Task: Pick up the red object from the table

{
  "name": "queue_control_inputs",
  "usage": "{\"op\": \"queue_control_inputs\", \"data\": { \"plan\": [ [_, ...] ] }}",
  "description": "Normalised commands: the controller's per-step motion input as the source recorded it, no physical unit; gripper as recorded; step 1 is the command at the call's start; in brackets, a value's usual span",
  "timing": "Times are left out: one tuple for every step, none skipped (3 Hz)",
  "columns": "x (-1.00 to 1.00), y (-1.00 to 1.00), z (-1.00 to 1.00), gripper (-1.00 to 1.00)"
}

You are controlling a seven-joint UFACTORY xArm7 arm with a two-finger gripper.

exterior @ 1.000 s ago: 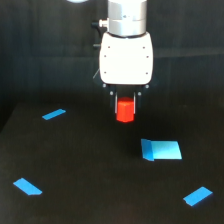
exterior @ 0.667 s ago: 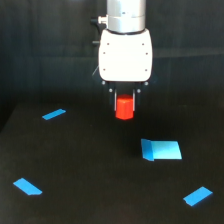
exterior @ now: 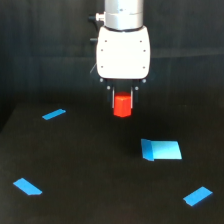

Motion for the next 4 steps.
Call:
{"op": "queue_control_inputs", "data": {
  "plan": [
    [-0.17, -0.06, 0.09, -1.0],
    [-0.11, -0.02, 0.03, -0.94],
    [-0.14, -0.06, 0.09, -0.92],
    [-0.1, -0.06, 0.04, -0.92]
  ]
}}
